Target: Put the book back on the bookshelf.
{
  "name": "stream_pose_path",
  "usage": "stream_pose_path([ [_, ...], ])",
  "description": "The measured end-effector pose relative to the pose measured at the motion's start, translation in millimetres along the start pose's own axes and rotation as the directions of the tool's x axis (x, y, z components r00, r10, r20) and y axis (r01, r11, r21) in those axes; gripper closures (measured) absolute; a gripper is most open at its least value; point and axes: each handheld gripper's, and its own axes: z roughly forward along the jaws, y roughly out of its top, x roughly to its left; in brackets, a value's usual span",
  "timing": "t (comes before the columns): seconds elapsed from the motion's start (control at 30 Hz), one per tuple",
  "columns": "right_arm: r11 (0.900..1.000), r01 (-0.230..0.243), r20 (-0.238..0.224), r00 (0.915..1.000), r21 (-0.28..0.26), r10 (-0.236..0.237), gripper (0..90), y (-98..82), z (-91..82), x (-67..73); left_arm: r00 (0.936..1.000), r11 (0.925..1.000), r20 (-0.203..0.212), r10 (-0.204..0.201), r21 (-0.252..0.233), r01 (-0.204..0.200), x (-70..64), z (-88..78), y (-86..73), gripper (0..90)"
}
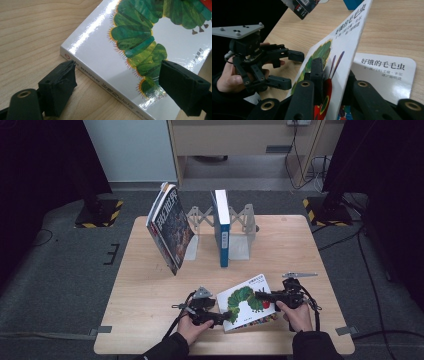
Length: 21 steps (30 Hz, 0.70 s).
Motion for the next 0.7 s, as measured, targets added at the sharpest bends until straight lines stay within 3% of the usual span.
stream_pose_path([
  [0.23, 0.999, 0.012, -0.037, 0.9992, -0.03, -0.013, 82.5, 1.9, -3.5, 4.9, 1.0, 1.0, 0.004, 0.0, 0.009, 0.0, -1.1, 1.8, -1.4, 12.8],
  [0.33, 0.998, 0.017, -0.087, 0.996, -0.056, -0.022, 84.0, 2.8, -6.7, 6.0, 0.9997, 0.9999, 0.021, -0.012, 0.004, 0.012, -0.5, 1.9, -1.2, 11.6],
  [0.5, 0.993, 0.049, -0.143, 0.9876, -0.108, -0.064, 86.7, 4.0, -11.6, 11.0, 0.998, 1.0, 0.063, 0.003, -0.01, -0.002, -2.3, 4.2, -2.1, 9.6],
  [0.7, 0.991, 0.059, -0.142, 0.987, -0.12, -0.076, 86.6, 3.7, -11.3, 10.8, 0.9956, 0.9999, 0.094, 0.008, -0.015, -0.007, -3.1, 9.8, -2.8, 5.8],
])
